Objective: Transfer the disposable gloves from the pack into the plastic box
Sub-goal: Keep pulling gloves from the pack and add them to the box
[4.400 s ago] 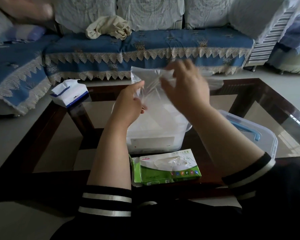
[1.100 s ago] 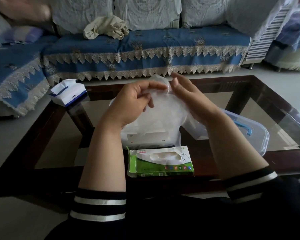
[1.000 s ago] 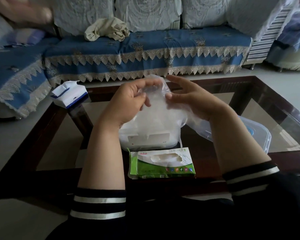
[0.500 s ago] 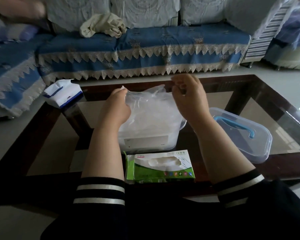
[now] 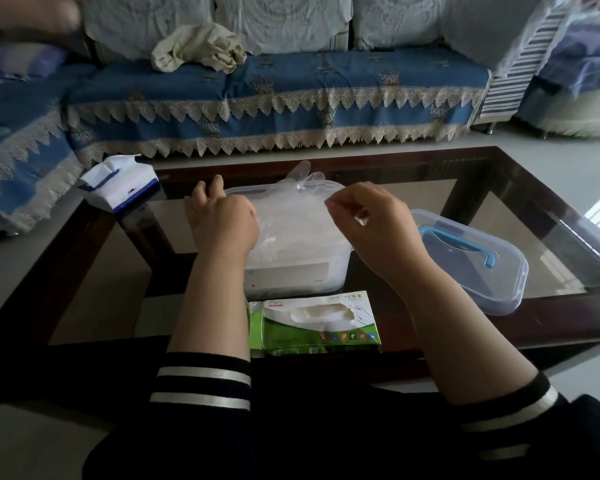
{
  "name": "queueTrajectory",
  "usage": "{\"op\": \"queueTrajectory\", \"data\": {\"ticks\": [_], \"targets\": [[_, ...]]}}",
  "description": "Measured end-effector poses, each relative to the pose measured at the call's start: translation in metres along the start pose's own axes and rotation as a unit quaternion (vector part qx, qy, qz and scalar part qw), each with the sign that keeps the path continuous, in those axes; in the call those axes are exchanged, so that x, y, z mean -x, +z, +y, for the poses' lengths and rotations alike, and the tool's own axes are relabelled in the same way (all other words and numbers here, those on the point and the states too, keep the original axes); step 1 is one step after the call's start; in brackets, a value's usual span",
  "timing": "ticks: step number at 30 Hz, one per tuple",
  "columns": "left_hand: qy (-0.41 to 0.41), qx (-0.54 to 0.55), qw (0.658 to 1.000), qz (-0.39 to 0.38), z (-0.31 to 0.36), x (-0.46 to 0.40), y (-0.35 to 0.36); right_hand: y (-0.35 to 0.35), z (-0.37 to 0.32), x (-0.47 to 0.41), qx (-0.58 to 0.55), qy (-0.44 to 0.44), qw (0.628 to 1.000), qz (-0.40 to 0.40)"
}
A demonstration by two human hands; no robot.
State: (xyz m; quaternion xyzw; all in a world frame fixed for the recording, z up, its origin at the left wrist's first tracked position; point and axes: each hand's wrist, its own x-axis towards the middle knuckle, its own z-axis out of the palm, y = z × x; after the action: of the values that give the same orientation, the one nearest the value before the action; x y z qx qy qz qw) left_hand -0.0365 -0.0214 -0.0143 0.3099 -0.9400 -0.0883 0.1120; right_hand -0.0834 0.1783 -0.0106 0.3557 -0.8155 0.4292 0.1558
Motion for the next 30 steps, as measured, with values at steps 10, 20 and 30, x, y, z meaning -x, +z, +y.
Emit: {"op": "queueTrajectory", "data": {"ticks": [10,20,30], "targets": [[0.133,0.254,0.954,0.092,-0.003,0.052,-0.018,0.018,-0.011,0.046,0.115,0.078,0.9,-0.414],[0.146,0.053,0.924,-0.351,0.001,0.079,0.024,0.052,0.012,0.051,0.226,0.045,0.862,-0.451],[0.159,-0.06,0.924,-0.343,0.009,0.075,0.048,0.062,0.008,0.053,0.261,0.038,0.866,-0.425]]}}
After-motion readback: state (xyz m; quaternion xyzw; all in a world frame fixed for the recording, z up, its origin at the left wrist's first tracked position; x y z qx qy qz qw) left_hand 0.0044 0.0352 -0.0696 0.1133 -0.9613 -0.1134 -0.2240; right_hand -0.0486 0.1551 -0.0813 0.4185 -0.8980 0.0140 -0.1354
